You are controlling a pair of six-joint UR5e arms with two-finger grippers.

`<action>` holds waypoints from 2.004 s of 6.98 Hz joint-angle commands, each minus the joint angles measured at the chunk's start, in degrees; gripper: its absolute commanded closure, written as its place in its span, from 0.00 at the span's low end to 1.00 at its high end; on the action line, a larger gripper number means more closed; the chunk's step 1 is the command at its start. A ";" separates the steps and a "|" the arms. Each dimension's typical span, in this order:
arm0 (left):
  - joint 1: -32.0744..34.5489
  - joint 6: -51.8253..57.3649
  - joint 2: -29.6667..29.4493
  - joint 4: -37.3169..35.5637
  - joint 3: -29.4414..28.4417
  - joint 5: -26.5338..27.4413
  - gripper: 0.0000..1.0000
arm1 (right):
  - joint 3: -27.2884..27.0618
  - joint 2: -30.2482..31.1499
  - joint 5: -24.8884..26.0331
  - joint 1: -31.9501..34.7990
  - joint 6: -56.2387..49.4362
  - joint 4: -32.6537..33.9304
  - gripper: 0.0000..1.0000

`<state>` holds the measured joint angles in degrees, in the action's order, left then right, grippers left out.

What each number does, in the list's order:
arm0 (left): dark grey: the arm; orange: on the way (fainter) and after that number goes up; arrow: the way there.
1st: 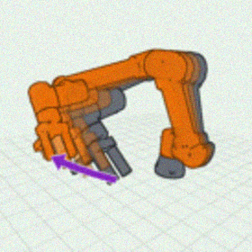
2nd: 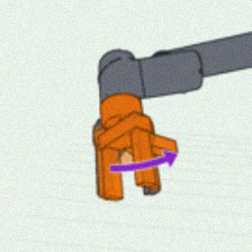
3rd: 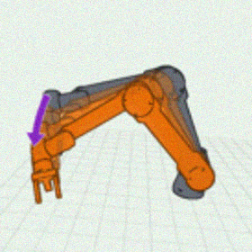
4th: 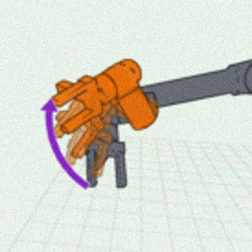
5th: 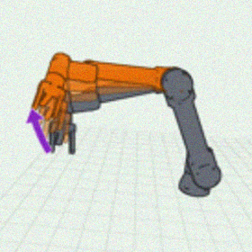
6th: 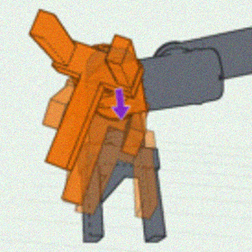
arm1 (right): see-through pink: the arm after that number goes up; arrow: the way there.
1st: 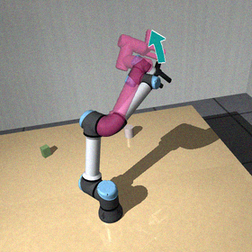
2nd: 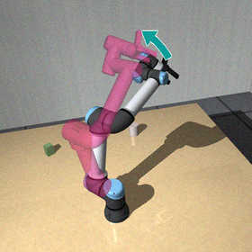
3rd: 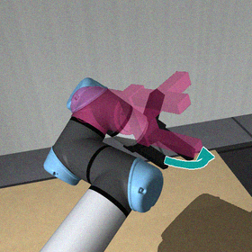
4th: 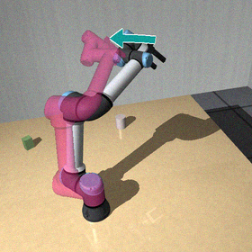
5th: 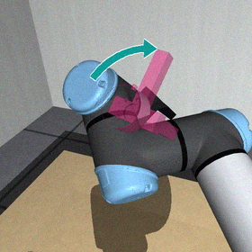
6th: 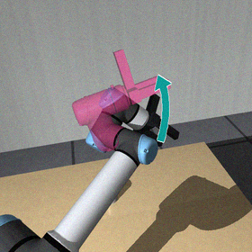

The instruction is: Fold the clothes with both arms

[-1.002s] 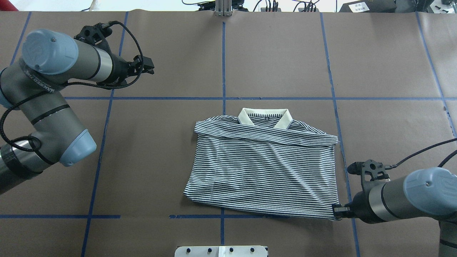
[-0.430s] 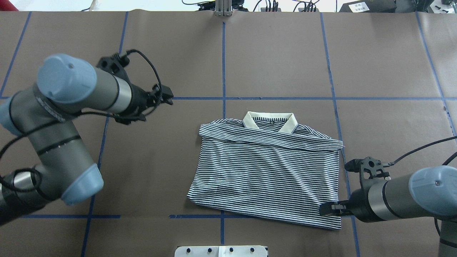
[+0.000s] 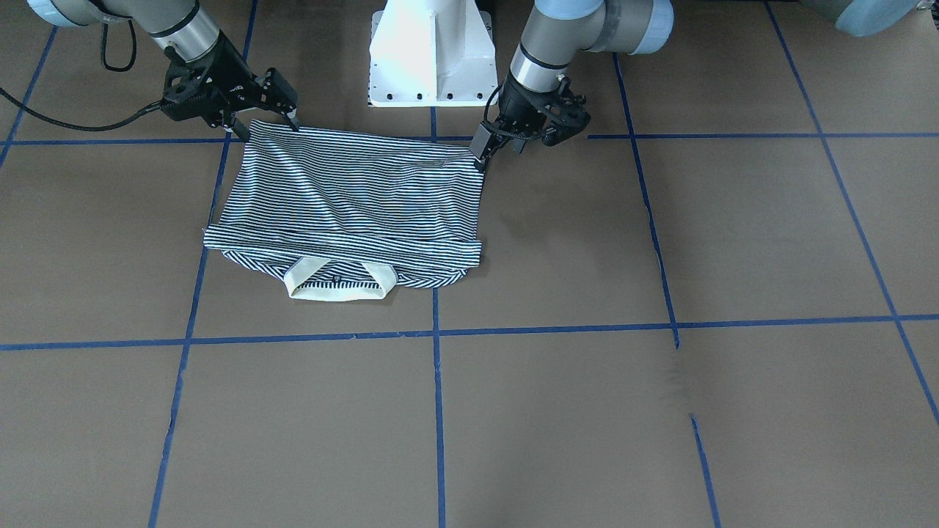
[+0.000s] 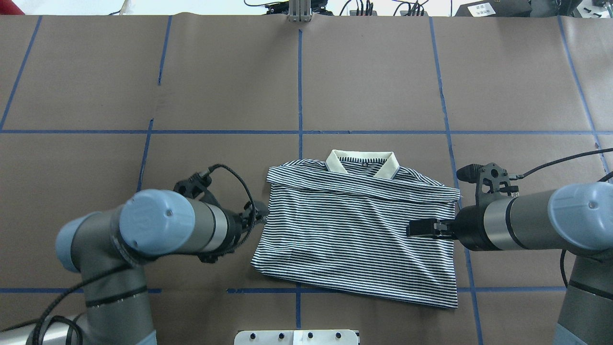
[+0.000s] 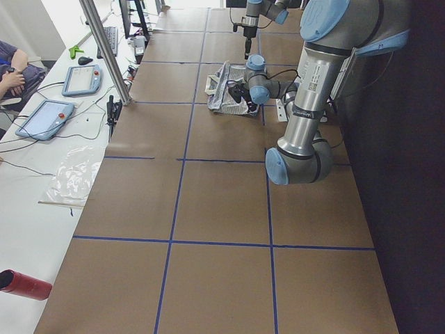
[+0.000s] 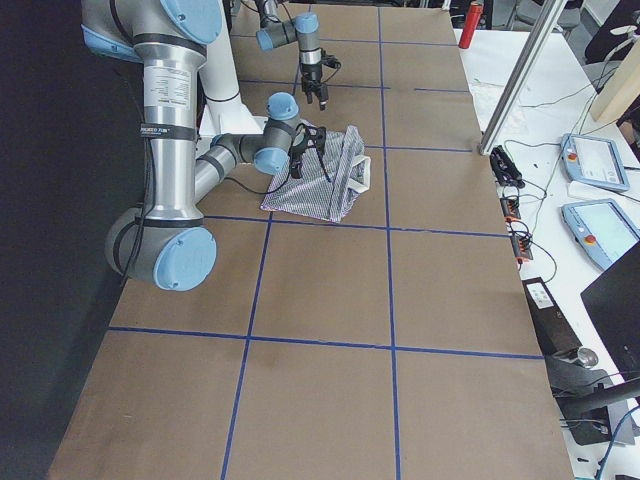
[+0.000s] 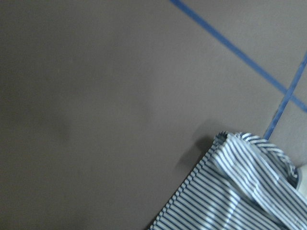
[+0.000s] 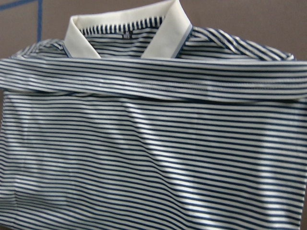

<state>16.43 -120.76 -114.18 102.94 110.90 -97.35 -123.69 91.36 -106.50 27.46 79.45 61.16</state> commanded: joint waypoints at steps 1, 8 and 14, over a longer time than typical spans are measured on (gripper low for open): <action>-6.32 -6.24 0.01 -1.16 -1.38 2.78 0.03 | 2.57 -1.88 0.32 2.07 0.00 -0.08 0.00; -5.89 -5.72 -1.49 -0.55 -2.88 5.50 0.06 | 2.31 -2.77 -0.03 2.34 0.09 0.01 0.00; -5.71 -5.72 -2.19 -0.46 -4.20 7.79 0.48 | 2.22 -2.77 -0.20 2.43 0.00 0.01 0.00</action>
<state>10.64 -126.42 -116.24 102.48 106.74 -90.00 -121.47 88.59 -106.70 29.88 79.45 61.17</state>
